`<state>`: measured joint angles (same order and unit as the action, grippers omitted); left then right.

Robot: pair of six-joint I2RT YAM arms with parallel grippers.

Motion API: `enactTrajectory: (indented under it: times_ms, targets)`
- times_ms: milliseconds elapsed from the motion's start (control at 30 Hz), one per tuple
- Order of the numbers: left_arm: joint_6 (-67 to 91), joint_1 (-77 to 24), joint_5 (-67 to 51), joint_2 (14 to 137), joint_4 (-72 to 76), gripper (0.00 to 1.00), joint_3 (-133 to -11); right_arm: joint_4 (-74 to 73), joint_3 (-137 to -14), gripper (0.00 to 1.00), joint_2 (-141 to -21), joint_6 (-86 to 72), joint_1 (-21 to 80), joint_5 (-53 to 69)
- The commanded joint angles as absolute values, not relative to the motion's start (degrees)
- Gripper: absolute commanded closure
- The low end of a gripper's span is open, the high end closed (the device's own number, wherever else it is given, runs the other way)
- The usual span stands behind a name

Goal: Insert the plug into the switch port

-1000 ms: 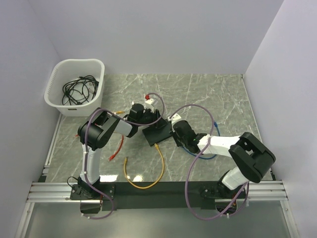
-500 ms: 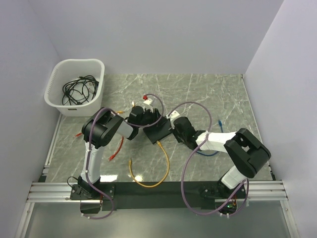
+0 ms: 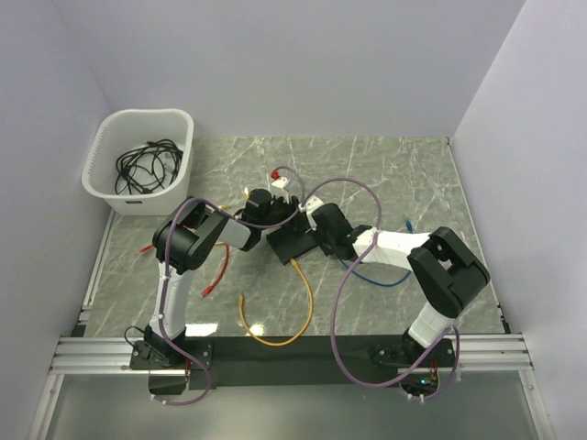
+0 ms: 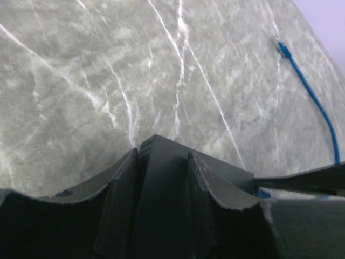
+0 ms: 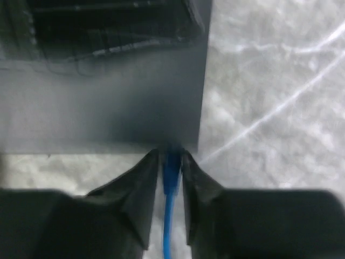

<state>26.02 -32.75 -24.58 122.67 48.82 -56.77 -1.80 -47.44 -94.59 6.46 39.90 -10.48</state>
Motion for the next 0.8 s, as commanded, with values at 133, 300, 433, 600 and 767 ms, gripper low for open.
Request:
enactTrajectory:
  times_ms: [133,300,433,600,767]
  targets:
    - [27.95,-40.08,-33.93,125.68,20.76,0.81,-58.17,24.0,-53.27,0.5,-92.74,3.43,44.03,-7.99]
    - [26.98,-35.78,-31.21,124.72,15.21,0.71,-64.23,21.63,-45.98,0.21,-84.65,0.97,46.4,-10.89]
    - [25.41,-33.49,-29.8,124.72,10.38,0.68,-69.86,15.05,-45.26,0.16,-77.89,0.36,47.55,-15.02]
    - [25.22,-30.16,-28.65,125.86,5.54,0.66,-76.46,4.33,-50.62,0.15,-75.06,-3.51,47.46,-19.25]
    - [26.8,-25.77,-25.23,120.43,6.5,0.6,-74.54,5.27,-48.35,0.15,-71.81,-5.27,47.46,-20.92]
